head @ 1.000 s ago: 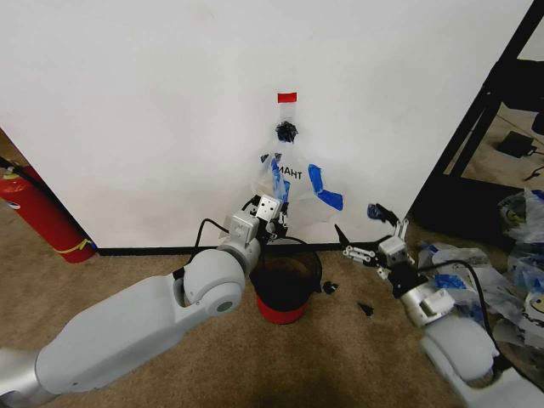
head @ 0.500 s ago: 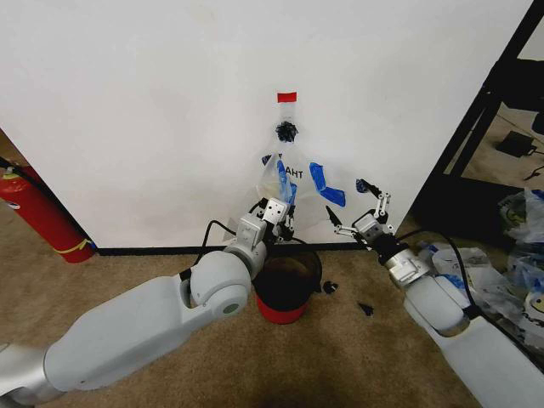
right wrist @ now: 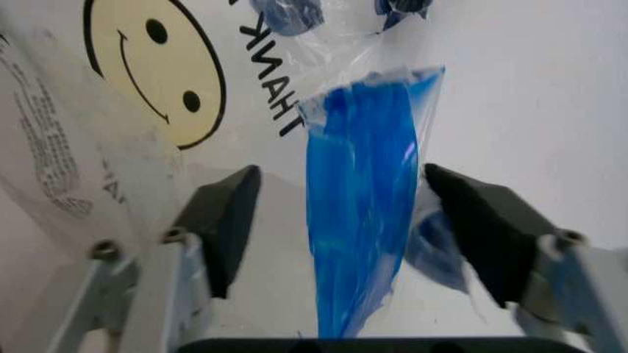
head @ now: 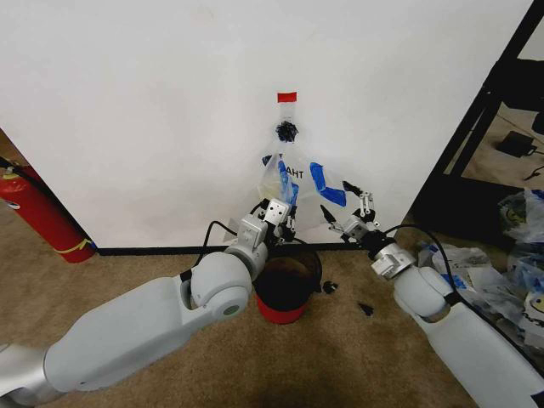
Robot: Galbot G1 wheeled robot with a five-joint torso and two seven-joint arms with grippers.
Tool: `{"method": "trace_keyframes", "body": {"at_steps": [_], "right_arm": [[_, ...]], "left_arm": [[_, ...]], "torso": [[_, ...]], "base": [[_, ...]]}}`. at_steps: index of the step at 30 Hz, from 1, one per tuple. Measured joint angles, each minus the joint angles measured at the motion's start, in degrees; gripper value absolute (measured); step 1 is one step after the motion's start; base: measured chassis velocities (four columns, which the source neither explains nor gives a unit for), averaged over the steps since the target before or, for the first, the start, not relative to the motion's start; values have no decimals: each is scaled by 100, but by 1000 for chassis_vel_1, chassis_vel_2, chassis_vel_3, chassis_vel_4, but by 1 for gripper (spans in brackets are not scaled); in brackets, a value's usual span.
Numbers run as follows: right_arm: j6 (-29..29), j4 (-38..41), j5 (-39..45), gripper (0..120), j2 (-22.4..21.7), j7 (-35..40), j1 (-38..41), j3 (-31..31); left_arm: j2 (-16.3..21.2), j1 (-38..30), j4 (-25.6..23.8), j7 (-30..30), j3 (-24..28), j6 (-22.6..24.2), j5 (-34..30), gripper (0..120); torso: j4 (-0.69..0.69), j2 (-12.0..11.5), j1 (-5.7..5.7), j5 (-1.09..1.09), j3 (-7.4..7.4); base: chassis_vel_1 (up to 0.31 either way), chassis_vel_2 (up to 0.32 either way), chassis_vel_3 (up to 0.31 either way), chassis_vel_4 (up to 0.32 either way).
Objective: Pick up the garbage bag from the wall and place it over the trash bin.
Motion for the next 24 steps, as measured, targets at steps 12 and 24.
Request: {"method": "trace_keyframes", "body": {"at_steps": [12,24], "right_arm": [[-111,-94,-26,25,69,48,9,38],[-339,-67,501,0,88,115,-30,83]], "left_arm": [[-62,-21,-6,22,75,1,28,0],[-44,11,-58,14,28,-27,-16,0]], "torso": [[-1,0,0,0,0],[0,0,0,1,0]], "base": [[0,0,0,0],[0,0,0,0]]}}
